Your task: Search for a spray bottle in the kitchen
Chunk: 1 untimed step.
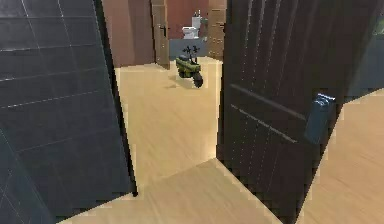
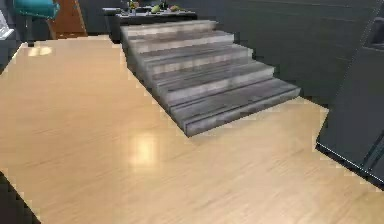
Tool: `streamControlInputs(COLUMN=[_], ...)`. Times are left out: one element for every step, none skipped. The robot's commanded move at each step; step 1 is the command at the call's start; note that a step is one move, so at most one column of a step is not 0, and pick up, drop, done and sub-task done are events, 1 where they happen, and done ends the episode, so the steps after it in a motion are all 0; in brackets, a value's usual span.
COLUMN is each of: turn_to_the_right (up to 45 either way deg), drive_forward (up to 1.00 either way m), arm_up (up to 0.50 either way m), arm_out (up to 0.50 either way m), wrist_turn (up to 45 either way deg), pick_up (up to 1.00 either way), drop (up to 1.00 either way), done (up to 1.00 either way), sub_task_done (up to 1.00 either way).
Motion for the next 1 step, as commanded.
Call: streamControlInputs(turn_to_the_right=[45.0], drive_forward=[0.00], arm_up=[0.00], arm_out=[0.00], wrist_turn=[0.0], pick_up=[0.00], drop=[0.00], done=[0.00], sub_task_done=[0.00])
